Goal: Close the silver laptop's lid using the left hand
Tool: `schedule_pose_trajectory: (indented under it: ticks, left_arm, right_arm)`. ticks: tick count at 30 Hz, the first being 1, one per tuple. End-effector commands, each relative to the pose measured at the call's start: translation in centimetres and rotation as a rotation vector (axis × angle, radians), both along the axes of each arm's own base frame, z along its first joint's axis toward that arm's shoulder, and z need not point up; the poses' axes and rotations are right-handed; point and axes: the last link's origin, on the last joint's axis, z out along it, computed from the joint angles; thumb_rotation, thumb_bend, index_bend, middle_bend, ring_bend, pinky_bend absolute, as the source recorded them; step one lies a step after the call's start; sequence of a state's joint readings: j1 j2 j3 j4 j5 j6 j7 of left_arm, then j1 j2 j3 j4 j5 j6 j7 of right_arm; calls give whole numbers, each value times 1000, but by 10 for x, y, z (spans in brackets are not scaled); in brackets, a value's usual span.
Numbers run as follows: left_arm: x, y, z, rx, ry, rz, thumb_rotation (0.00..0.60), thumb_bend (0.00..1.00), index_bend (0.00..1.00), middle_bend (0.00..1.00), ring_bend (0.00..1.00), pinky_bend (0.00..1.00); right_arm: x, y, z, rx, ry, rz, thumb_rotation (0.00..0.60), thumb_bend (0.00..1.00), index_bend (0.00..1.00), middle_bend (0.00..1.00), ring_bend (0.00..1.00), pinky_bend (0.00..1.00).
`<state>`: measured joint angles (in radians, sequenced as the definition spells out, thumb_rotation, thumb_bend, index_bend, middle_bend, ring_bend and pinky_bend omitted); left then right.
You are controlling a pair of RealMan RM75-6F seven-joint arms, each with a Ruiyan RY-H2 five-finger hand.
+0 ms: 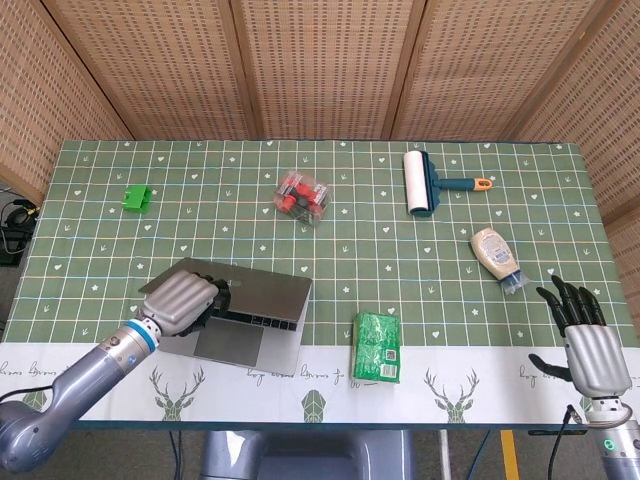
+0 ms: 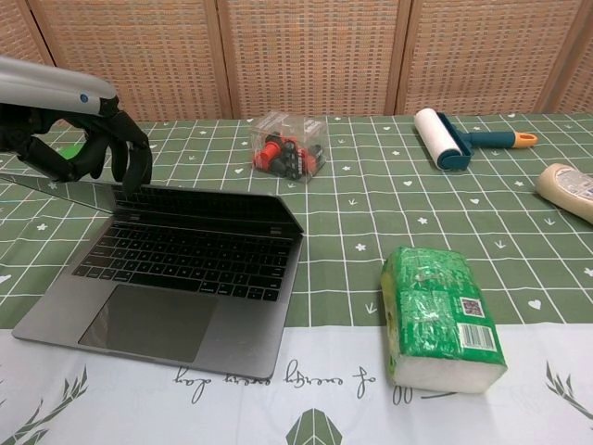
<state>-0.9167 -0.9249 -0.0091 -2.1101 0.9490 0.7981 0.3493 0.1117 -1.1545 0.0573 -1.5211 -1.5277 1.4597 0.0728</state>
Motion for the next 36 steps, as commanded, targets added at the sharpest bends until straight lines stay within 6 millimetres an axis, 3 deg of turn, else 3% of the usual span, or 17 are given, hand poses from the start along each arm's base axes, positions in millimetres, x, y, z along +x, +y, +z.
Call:
schedule_pose_trajectory:
  ticks: [1, 19, 36]
  left_arm:
    - [-2, -3, 0, -24, -9, 9, 600, 1000, 476, 308, 334, 365]
    - [-18, -21, -19, -140, -25, 49, 600, 1000, 430, 267, 336, 450]
    - [-42, -32, -55, -213, -15, 102, 600, 1000, 404, 235, 336, 462]
  right_arm:
    - [0, 0, 0, 0, -1, 0, 600, 99, 151, 0, 0, 21]
    - [2, 2, 4, -8, -11, 3, 600, 99, 165, 0, 0, 21]
    - [3, 4, 4, 2, -12, 0, 600, 99, 178, 0, 0, 21]
